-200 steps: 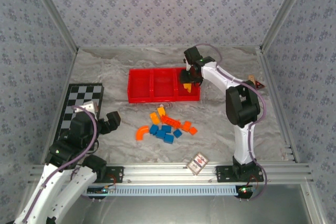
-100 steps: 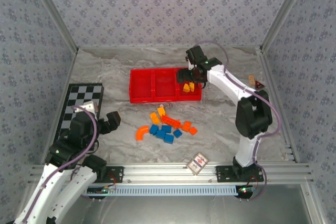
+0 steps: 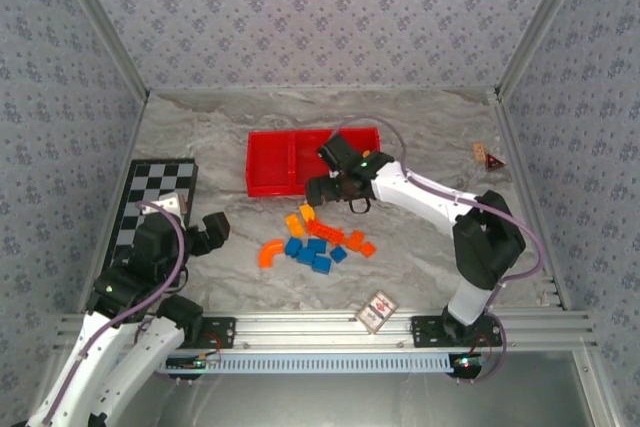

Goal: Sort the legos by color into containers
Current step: Pick up the lego from the center of the table.

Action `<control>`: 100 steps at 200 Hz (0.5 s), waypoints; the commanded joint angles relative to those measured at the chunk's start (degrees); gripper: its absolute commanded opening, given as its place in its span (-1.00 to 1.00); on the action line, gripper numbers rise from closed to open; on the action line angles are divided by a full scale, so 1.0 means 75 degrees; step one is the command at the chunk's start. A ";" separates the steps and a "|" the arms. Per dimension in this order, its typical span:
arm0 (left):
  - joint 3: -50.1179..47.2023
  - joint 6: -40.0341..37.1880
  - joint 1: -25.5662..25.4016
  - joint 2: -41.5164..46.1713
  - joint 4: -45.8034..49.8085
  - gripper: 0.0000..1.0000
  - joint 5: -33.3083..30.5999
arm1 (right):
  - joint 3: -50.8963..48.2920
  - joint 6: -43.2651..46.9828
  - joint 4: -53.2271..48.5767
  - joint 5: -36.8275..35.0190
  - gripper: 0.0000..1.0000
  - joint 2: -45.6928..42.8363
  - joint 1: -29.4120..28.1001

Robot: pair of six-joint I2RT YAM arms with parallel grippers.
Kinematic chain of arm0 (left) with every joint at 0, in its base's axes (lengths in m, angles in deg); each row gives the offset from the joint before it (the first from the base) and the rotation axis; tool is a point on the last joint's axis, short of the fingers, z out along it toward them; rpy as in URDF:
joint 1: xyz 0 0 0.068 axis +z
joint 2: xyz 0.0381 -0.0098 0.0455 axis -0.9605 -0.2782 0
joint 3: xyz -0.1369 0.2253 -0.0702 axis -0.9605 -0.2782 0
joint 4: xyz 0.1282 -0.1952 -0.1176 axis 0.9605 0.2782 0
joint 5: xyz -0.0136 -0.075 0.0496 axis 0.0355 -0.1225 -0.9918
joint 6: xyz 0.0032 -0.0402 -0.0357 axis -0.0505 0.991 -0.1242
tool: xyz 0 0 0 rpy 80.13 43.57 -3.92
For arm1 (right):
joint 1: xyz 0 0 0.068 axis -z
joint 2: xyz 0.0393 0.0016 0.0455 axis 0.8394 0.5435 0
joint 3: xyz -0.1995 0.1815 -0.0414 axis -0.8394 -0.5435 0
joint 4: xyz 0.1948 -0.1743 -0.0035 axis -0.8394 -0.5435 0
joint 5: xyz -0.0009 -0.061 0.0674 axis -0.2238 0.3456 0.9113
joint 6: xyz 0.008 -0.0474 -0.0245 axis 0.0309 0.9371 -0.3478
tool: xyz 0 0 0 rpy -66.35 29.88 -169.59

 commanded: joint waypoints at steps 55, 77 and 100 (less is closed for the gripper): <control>-0.0015 -0.0188 -0.0060 0.0066 -0.0088 0.99 0.0050 | 0.0736 -0.0494 -0.0028 -0.0301 0.86 0.1386 -0.0697; -0.0011 -0.0188 -0.0061 0.0066 -0.0099 1.00 0.0026 | 0.0960 -0.0243 0.0022 -0.0008 0.68 0.1739 -0.0736; -0.0011 -0.0182 -0.0061 0.0077 -0.0088 0.99 0.0029 | 0.1203 -0.0128 0.0007 0.0212 0.55 0.2057 -0.0748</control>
